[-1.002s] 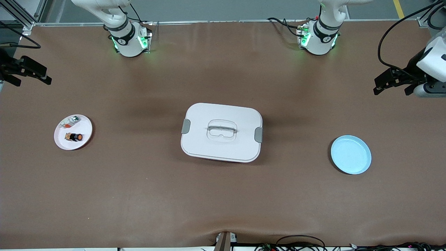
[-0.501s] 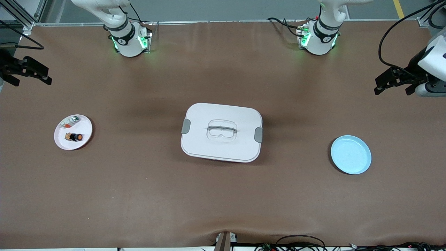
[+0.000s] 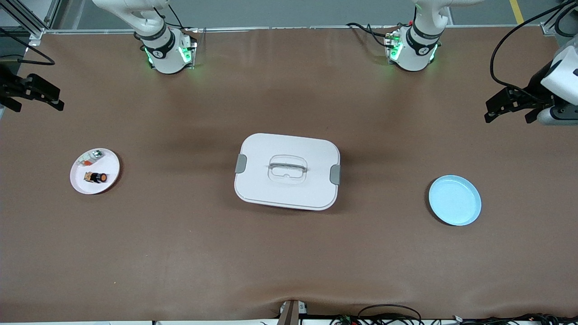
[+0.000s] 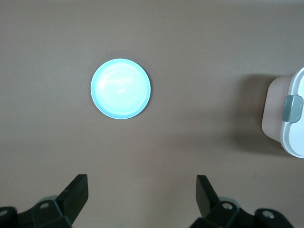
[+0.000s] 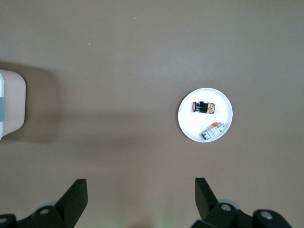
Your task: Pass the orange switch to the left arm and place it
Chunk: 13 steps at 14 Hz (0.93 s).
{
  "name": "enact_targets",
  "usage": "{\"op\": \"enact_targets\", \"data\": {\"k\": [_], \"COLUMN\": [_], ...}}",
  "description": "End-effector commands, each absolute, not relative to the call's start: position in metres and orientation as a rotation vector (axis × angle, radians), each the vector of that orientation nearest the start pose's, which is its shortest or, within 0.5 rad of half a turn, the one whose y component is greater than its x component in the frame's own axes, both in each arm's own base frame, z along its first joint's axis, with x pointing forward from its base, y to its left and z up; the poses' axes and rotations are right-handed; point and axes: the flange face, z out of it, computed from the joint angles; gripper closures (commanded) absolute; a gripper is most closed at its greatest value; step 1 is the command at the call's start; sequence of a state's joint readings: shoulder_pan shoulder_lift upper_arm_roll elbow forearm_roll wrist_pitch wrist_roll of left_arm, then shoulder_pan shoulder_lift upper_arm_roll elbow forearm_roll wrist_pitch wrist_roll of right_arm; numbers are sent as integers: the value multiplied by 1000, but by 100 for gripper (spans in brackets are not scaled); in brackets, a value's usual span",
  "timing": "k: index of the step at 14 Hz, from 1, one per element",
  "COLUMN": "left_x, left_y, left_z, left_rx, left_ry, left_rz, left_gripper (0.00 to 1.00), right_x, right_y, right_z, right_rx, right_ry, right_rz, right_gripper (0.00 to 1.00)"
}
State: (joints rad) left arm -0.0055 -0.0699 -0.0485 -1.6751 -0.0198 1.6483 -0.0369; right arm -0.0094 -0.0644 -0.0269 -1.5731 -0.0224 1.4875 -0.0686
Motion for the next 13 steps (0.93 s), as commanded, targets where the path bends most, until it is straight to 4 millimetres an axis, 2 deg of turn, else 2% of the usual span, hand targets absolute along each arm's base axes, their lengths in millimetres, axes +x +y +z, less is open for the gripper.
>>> {"op": "enact_targets", "data": {"k": [1,7,9,11,13], "left_x": [540,540,540,541,540], "left_y": [-35,-33,-33,-34,-35], "left_z": [628,628,628,631,631], "left_rx": [-3150,-3149,-3149,-3149,-3149], "left_ry": [33,31,31,31,33], "left_rz": [-64,-65,-67,-77,-77], "left_gripper": [0,0,0,0,0], "right_x": [523,527,531,530,532], "right_y": [-28,-53,-54,-68,-71], "right_z": [654,655,645,644,642], "right_rx": [-3171,-3158,-3162,-3159,-3162], "right_ry": [-31,28,43,71,79], "right_rz": [15,-36,12,10,6], "right_gripper": [0,0,0,0,0]}}
